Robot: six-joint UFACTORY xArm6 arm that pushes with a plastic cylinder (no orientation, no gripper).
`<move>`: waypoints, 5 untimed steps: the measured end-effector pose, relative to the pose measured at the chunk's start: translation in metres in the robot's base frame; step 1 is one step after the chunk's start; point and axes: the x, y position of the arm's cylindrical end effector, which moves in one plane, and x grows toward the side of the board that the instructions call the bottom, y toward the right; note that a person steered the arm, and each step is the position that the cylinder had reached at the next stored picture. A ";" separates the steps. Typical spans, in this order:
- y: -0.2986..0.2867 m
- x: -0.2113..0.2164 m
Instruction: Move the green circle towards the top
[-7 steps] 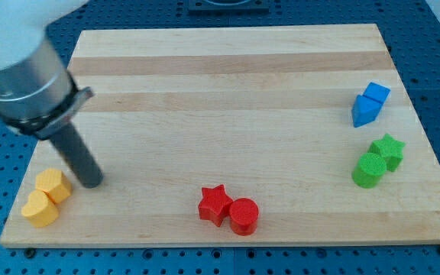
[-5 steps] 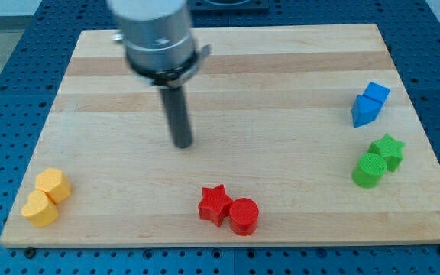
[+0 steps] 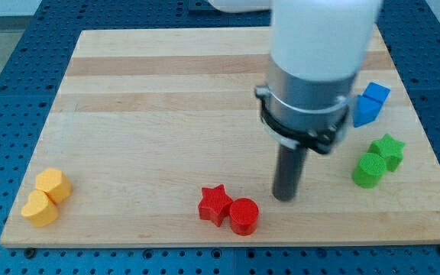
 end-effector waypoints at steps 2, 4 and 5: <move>0.089 0.031; 0.119 -0.060; 0.108 -0.070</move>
